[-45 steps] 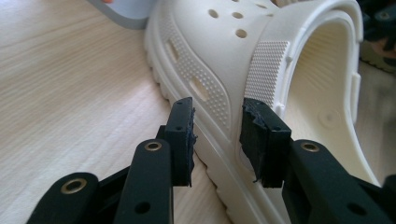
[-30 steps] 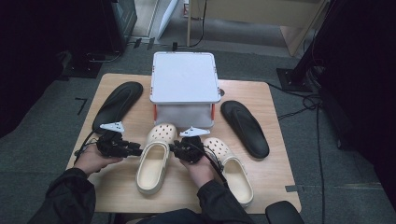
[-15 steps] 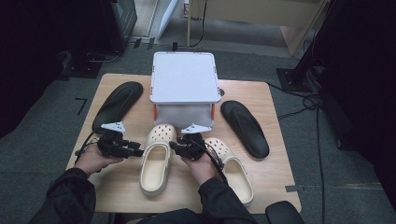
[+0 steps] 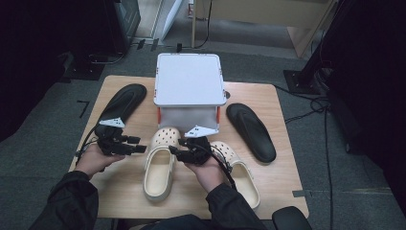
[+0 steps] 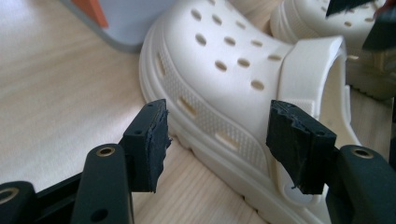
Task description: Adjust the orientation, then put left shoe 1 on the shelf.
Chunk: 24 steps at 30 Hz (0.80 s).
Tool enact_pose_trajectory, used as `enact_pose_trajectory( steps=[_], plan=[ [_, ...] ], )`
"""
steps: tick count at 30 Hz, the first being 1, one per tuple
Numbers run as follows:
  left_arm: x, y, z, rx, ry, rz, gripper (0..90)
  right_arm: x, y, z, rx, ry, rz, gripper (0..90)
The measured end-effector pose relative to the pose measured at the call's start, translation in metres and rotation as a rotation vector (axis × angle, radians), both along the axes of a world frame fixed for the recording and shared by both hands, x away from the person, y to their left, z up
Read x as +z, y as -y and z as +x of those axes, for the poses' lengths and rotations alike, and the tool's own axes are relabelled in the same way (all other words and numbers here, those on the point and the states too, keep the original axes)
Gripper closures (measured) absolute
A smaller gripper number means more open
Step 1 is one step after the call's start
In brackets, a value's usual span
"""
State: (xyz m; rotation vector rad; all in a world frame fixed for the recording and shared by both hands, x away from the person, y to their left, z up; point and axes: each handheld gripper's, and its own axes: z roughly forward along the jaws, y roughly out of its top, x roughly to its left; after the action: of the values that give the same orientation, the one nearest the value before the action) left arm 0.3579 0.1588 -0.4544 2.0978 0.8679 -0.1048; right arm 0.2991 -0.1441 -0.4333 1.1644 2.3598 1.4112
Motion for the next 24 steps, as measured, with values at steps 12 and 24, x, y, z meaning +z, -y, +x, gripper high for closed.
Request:
enact_pose_trajectory(
  steps=[12, 24],
  plan=[
    [0.021, 0.004, 0.017, 0.023, 0.093, -0.017, 39.1, -0.014, -0.015, -0.007, 0.065, -0.024, -0.037, 44.9],
    [0.032, 0.011, 0.033, 0.040, 0.123, -0.027, 39.0, -0.033, -0.027, 0.004, -0.005, 0.004, -0.096, 42.1]
  ],
)
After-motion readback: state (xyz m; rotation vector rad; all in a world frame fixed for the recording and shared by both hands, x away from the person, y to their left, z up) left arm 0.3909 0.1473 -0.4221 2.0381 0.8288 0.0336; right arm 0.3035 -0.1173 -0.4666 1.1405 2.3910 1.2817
